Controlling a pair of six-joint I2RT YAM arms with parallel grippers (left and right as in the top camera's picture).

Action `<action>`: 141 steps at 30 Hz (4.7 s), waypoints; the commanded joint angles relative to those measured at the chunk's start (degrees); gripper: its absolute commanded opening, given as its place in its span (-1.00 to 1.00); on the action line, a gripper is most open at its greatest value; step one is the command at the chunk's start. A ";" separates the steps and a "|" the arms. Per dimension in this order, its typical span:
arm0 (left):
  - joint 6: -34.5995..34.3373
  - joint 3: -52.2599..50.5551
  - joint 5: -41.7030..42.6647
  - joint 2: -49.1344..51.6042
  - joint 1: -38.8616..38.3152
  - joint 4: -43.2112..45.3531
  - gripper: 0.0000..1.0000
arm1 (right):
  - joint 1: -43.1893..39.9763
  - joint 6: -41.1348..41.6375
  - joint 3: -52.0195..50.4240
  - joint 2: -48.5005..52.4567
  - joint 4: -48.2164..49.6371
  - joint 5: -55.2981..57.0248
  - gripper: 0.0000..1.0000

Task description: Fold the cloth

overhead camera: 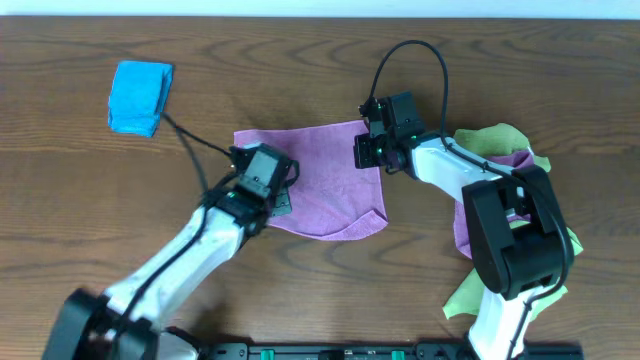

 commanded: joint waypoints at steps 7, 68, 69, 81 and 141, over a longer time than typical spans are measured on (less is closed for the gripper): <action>2.40 0.11 -1.84 9.35 0.17 2.58 -0.88 | -0.35 0.63 -0.15 1.84 -1.18 0.59 -0.97; 2.47 0.96 2.40 -9.60 6.27 -22.25 -0.42 | 8.17 -13.42 -11.89 -27.69 -28.92 0.81 -0.21; 2.73 0.85 2.91 -9.57 6.73 -22.14 -0.37 | 8.66 -13.62 -13.20 -27.69 -27.28 0.79 -0.20; 8.83 0.57 10.69 -8.50 9.90 -22.08 -0.06 | 9.29 -21.07 -23.61 -27.65 -10.40 1.07 0.01; 5.68 -5.46 15.65 -1.05 12.52 -13.42 -0.18 | 9.29 -19.21 -23.19 -25.31 -6.67 -6.93 -0.97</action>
